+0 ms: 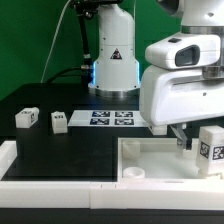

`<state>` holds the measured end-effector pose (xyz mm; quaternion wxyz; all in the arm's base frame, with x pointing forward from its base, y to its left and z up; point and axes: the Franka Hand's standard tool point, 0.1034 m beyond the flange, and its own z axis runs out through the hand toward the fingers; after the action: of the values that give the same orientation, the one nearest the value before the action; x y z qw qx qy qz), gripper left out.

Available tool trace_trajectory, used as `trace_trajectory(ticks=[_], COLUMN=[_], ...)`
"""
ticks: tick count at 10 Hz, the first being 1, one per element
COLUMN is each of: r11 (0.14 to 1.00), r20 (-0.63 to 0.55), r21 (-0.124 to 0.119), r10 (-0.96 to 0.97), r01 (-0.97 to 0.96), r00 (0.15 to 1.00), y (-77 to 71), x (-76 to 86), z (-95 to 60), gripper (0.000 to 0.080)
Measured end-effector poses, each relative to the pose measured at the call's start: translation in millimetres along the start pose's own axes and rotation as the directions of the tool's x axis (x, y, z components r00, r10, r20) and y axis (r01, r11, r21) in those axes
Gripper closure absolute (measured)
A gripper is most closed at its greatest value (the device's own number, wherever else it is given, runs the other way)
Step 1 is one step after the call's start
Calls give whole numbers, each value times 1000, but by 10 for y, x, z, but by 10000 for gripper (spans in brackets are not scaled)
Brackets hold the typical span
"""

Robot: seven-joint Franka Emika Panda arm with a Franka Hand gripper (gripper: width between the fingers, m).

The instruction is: Assemble one leg

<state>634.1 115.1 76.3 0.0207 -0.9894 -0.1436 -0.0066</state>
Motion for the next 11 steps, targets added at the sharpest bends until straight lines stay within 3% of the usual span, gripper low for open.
trace_trajectory(ticks=[1, 3, 4, 5, 6, 7, 9, 10, 11], r11=[1000, 978, 929, 838, 664, 459, 208, 175, 54], r20=[0, -10, -13, -8, 4, 8, 23, 27, 36], r21=[0, 3, 5, 14, 27, 22, 23, 24, 24], r10=[22, 209, 369, 545, 747, 888, 978, 984, 998], r01=[-22, -209, -369, -545, -747, -888, -978, -984, -998], r00=[1000, 978, 929, 838, 665, 460, 209, 175, 55], y=[1, -12, -35, -44, -46, -76, -56, -53, -63], x=[-1, 18, 25, 24, 24, 19, 36, 36, 41], z=[1, 23, 28, 34, 40, 46, 50, 50, 49], gripper=[272, 509, 509, 509, 509, 509, 509, 509, 509])
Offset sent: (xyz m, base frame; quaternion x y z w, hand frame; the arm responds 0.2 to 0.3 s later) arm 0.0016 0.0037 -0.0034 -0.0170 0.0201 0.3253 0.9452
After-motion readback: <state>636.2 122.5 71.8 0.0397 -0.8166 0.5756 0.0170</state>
